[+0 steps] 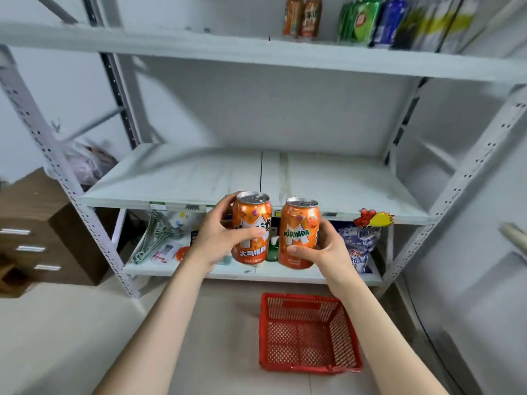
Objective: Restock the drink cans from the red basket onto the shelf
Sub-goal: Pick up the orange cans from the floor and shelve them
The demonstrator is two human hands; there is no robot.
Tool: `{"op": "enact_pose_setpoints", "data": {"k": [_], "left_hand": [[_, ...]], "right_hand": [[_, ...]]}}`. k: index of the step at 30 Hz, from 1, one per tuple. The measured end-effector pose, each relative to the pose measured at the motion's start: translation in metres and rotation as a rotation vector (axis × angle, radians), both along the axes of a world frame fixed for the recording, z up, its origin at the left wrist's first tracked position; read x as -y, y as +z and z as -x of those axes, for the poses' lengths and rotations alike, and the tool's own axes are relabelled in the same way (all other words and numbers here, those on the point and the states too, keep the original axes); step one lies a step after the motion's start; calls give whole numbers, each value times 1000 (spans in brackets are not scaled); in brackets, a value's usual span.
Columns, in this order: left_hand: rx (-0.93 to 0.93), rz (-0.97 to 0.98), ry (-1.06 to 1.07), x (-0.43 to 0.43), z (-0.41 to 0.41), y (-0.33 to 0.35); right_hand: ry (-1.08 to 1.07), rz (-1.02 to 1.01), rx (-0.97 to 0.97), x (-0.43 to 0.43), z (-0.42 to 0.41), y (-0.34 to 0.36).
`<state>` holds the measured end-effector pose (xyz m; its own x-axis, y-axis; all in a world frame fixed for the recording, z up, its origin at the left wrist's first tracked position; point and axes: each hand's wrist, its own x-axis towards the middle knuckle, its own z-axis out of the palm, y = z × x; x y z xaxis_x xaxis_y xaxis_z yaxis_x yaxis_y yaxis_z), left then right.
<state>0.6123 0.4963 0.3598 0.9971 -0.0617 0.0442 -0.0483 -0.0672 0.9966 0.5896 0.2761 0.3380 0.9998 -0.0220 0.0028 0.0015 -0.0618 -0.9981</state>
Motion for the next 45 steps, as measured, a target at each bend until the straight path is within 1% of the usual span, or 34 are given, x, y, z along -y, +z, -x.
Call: {"op": "enact_pose_setpoints", "data": {"k": [7, 12, 17, 26, 39, 45], "left_hand": [[190, 28, -25, 51, -12, 68], [235, 24, -39, 67, -35, 98], [265, 15, -80, 77, -72, 121], [338, 11, -131, 88, -167, 178], [467, -3, -146, 107, -264, 281], [469, 6, -110, 108, -317, 313]], "right_hand": [[7, 5, 114, 48, -4, 67], [-4, 21, 188, 67, -25, 97], [-19, 7, 284, 79, -64, 121], [-32, -30, 415, 92, -157, 175], [50, -26, 474, 115, -267, 275], [102, 13, 474, 117, -318, 315]]}}
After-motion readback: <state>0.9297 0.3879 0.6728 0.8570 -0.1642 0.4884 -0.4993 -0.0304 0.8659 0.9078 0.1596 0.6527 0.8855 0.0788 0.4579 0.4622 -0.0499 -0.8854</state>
